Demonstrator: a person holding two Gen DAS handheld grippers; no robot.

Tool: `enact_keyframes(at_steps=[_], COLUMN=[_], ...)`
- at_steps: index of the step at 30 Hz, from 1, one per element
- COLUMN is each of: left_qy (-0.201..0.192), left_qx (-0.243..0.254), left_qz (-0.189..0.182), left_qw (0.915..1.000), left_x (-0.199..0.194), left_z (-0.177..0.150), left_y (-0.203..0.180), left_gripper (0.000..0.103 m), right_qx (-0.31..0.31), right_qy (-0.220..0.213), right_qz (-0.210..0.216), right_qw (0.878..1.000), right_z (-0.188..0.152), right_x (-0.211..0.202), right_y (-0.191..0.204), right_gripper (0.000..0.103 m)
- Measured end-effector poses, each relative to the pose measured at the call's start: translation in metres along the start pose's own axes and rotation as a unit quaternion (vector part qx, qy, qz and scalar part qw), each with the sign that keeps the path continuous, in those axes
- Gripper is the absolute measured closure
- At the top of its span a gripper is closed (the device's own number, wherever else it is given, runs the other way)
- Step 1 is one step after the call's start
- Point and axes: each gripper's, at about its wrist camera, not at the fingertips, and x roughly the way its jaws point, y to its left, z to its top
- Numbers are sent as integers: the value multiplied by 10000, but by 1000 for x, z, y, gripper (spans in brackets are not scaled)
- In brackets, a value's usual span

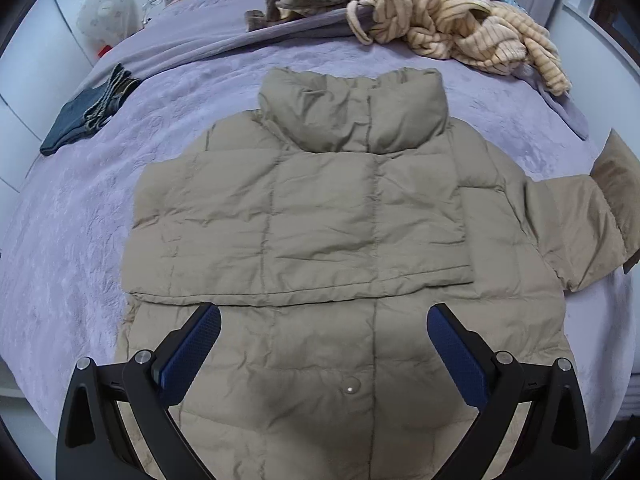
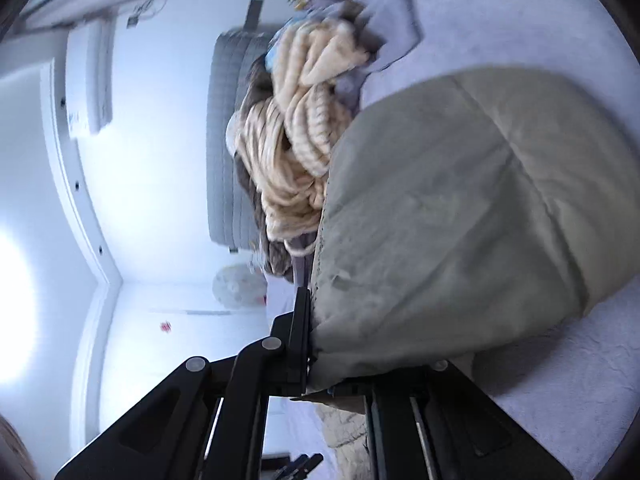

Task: Fold large clothes
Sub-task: 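Grasp the other sleeve cuff with the right tool and lift it, then fold the sleeve over the jacket body toward the left tool with the right tool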

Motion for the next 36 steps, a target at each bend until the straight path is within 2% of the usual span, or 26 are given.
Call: enact_keyframes(at_steps=[1,3,5,8,12,17,19,21,22,23,25,28,30,33,36], left_qy=[-8,-28,-8,7,-27,-19,34,85,105,115,90,55,57,89,107], left_qx=[-68,-182,-290,-450,-555,-521,-524,-550,-562,-572,-598,-631,-652,-769,-907], left_qz=[38,117,156,177,217,171,115,34,-5,-53,-165,-351,-486,-722,-937], left_qw=[10000,9998,9995,9988,9982,9985,9986,9984,9984,9983,9980,9974,9967,9944,9914], left_x=[1,4,9,16,22,35,42,49,52,53,56,59,62,67,70], left_z=[0,-1,-1,-1,1,2,1,3,3,5,8,14,18,22,24], left_y=[8,22,35,55,76,94,98,101,101,101,103,107,112,120,129], left_gripper=[0,0,0,0,0,0,0,0,0,0,0,0,0,0,0], right_qx=[-357,-1213,-1964,-2581,-2814,-2508,-2555,-2579,-2568,-2556,-2577,-2564,-2229,-1292,-99], right_qy=[200,645,1124,1752,2263,2354,2331,2355,2377,2404,2397,2169,1794,1074,444], right_qz=[-115,-473,-797,-1342,-2024,-2595,-2803,-2909,-2944,-2941,-2865,-2815,-2730,-2638,-2232], right_qw=[9991,9894,9708,9406,9103,9024,8954,8907,8893,8890,8911,8989,9185,9498,9737], right_z=[-10,-37,-75,-135,-187,-199,-199,-204,-204,-204,-205,-197,-180,-147,-115], right_x=[16,55,96,152,203,233,239,237,236,235,224,196,173,138,119], right_y=[17,52,79,85,52,12,5,6,6,10,24,38,37,16,-11], right_gripper=[96,96,96,96,96,92,92,82,68,50,35,35,35,35,39])
